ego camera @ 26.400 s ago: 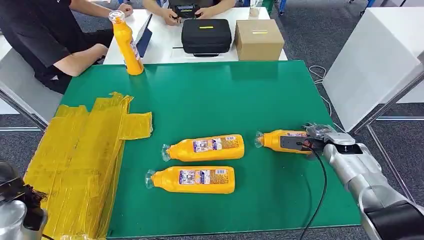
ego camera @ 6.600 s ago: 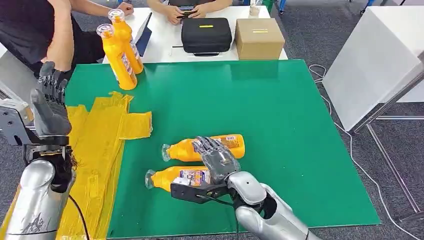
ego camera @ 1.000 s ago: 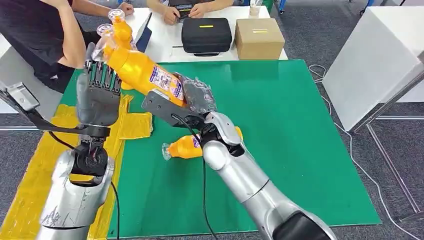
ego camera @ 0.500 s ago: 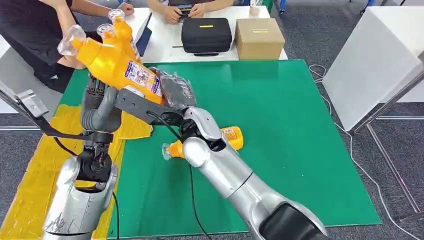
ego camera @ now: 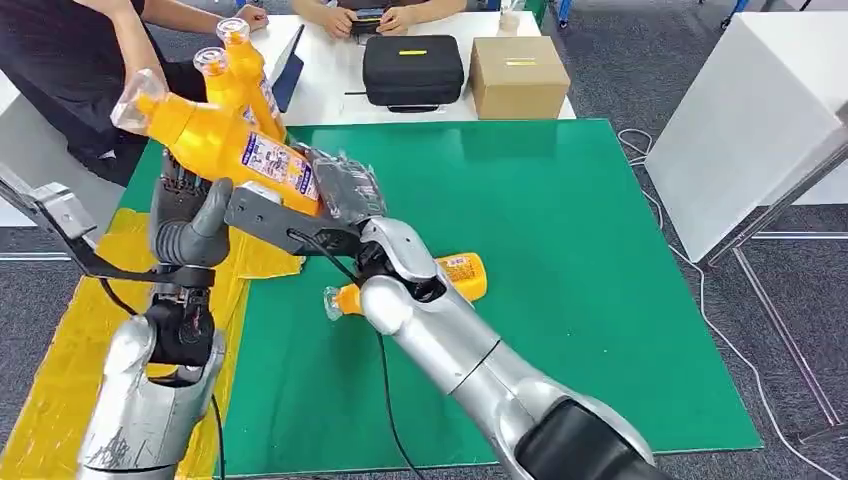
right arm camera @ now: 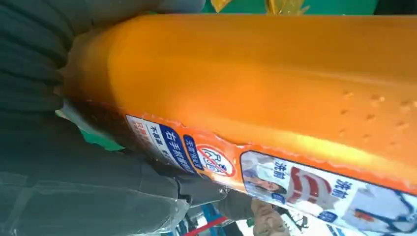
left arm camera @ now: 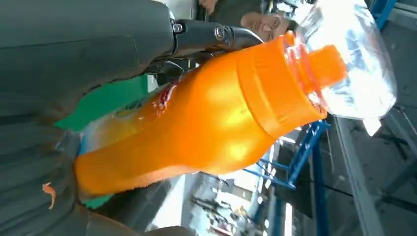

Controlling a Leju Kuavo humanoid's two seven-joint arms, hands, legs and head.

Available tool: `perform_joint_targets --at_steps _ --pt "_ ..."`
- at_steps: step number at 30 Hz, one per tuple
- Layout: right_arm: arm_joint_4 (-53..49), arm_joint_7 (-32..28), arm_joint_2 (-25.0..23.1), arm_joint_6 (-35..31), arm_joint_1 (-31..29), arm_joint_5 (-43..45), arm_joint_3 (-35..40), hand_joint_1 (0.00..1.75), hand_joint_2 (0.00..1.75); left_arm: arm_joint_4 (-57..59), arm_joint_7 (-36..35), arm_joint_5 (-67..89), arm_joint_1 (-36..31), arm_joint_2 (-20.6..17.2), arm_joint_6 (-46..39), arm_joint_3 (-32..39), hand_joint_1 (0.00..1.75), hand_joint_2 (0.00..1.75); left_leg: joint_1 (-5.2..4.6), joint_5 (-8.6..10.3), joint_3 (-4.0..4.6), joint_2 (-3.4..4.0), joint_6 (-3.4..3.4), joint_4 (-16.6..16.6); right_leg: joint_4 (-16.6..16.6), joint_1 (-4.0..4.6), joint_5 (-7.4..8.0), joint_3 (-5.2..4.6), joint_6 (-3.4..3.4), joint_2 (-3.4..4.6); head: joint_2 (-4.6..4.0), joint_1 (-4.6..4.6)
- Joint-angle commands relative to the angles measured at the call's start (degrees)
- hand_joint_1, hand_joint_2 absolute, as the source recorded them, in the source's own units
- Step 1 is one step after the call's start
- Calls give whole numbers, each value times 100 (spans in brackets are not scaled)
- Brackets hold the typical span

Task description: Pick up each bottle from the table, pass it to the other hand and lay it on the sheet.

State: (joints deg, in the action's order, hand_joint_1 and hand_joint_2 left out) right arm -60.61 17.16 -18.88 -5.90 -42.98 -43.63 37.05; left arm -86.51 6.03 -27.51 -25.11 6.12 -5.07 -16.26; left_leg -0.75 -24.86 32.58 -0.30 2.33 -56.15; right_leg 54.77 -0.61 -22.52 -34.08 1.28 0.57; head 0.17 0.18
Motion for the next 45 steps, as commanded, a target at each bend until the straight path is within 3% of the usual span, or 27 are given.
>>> perform_joint_targets --at_steps 1,4,11,25,27,28,29,33,34,35,36,37,38,39,45 --pt "960 86 -112 181 -318 -86 1783 175 175 67 -173 204 104 -271 98 -5 0 175 7 -15 -34 29 -22 5 -3 6 -7 25 -9 23 0 2" --pt "814 237 -112 241 -337 -2 2180 175 175 82 -198 191 134 -339 181 17 0 175 11 -20 -40 27 -26 2 -2 11 -12 30 -11 19 0 0" --pt "636 316 -112 287 -412 -13 2299 175 175 87 -291 167 55 -318 297 6 0 175 15 -14 -19 2 -19 -8 2 15 -14 20 -7 -6 0 0" --pt "372 377 -112 553 -100 -683 1886 175 175 265 -495 19 -208 -190 524 -57 0 175 14 -9 -18 -26 -24 -7 0 18 -18 25 -10 -35 0 -2" --pt "451 358 -112 582 -45 -680 1884 175 175 248 -429 -39 -188 -157 499 -24 19 175 16 -11 -23 -25 -25 -6 -3 20 -19 29 -10 -34 0 -2" --pt "511 349 -112 597 -18 -678 1872 175 175 222 -387 -72 -167 -147 477 -5 115 175 11 -5 -18 -22 -19 -1 -6 15 -13 21 -8 -29 0 0" --pt "563 327 -109 615 5 -671 1857 175 175 185 -331 -116 -137 -132 444 22 136 175 9 -1 -11 -15 -14 2 -8 13 -7 11 -6 -22 0 -2" --pt "577 309 -101 611 14 -669 1859 175 175 178 -329 -118 -132 -137 443 20 136 175 9 -1 -10 -12 -13 2 -9 13 -6 10 -5 -19 0 -2" --pt "600 295 -106 617 16 -661 1843 175 175 154 -304 -161 -105 -126 423 47 129 175 13 -8 -24 -20 -21 -1 -8 17 -15 27 -8 -29 2 -2" --pt "618 288 -105 623 22 -655 1829 175 175 134 -273 -203 -86 -121 409 70 86 175 12 -5 -19 -20 -19 0 -8 16 -13 22 -7 -29 0 -2" --pt "659 286 -110 635 34 -657 1809 175 175 99 -235 -246 -62 -122 389 83 91 175 11 -4 -17 -18 -17 1 -9 16 -11 19 -7 -26 0 -2" --pt "684 274 -112 644 53 -644 1790 175 175 73 -211 -296 -47 -123 371 90 138 175 8 0 -9 -10 -12 3 -10 12 -5 8 -5 -16 0 -2" --pt "700 270 -109 644 66 -641 1787 175 175 52 -200 -314 -36 -127 365 97 166 175 16 -12 -31 -19 -24 -2 -9 20 -18 36 -9 -30 0 -2" --pt "717 267 -109 646 83 -641 1778 175 175 27 -178 -344 -21 -124 343 118 175 175 7 -2 -13 -12 -14 3 -8 11 -8 13 -6 -20 0 -2" --pt "751 267 -94 669 162 -649 1710 175 175 -15 -145 -441 -17 -154 275 100 175 175 11 -2 -13 -17 -16 1 -9 15 -8 16 -7 -25 0 0"
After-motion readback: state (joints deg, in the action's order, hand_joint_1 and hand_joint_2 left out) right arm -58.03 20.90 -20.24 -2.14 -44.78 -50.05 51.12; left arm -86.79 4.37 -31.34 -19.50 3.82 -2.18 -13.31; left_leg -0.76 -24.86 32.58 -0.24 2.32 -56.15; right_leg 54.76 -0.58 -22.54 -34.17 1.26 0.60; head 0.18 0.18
